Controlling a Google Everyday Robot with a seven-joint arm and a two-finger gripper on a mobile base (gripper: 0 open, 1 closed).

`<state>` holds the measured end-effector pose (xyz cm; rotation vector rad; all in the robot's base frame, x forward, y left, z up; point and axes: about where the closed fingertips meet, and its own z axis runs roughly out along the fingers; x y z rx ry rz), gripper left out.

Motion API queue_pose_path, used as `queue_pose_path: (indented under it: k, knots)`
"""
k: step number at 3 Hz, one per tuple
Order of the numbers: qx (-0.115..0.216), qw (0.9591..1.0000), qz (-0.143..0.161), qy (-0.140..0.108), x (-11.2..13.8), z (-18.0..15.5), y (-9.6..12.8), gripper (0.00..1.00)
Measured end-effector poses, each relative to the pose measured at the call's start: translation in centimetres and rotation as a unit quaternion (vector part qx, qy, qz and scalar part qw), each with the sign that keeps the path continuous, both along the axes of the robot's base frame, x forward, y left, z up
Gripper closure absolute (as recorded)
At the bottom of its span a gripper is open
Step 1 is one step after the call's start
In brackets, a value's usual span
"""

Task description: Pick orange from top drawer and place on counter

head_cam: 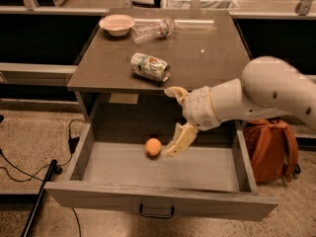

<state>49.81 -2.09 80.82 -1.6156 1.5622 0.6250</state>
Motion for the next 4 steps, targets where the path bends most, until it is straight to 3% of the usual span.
queue_pose_path:
  k: [1, 2, 3, 4]
  knots:
    - [0.053, 0.9984, -0.015, -0.009, 1.4, -3.0, 1.8, 0.0]
    - [0.054, 0.9983, -0.016, -0.011, 1.6, -3.2, 2.0, 0.0]
    - [0.051, 0.9977, -0.018, 0.042, 1.5, -9.2, 3.2, 0.0]
    - [0.046, 0.9957, -0.026, 0.076, 1.4, -13.9, 4.0, 0.0]
